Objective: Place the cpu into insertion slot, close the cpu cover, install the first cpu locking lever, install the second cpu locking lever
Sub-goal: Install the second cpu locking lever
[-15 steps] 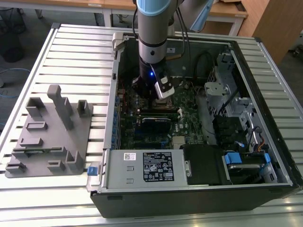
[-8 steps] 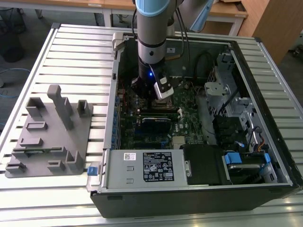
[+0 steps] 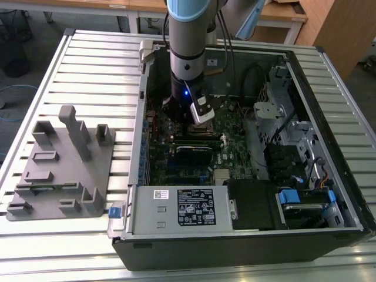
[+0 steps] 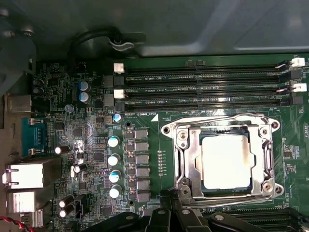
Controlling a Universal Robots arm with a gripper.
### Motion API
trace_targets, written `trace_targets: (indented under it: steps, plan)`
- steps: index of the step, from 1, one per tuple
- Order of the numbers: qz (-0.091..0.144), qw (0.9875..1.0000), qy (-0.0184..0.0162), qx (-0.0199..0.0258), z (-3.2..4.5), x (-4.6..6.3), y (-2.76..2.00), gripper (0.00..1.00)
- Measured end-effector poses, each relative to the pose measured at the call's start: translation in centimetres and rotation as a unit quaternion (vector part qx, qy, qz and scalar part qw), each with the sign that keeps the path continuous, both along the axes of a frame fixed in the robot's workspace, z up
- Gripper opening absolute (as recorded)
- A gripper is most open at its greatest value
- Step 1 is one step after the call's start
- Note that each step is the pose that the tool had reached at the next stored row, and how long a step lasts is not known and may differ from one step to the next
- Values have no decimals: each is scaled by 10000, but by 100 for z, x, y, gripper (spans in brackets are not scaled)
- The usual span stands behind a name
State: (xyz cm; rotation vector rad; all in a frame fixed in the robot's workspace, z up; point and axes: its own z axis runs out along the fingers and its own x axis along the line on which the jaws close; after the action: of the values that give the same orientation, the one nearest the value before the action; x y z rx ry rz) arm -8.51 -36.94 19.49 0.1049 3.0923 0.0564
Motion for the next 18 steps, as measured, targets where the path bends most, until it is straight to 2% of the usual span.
trace_targets:
  steps: [9, 18]
  plan:
    - [0, 10000, -4, 4, 7, 0, 1, 11]
    - [0, 10000, -1, 1, 159, -1, 1, 11]
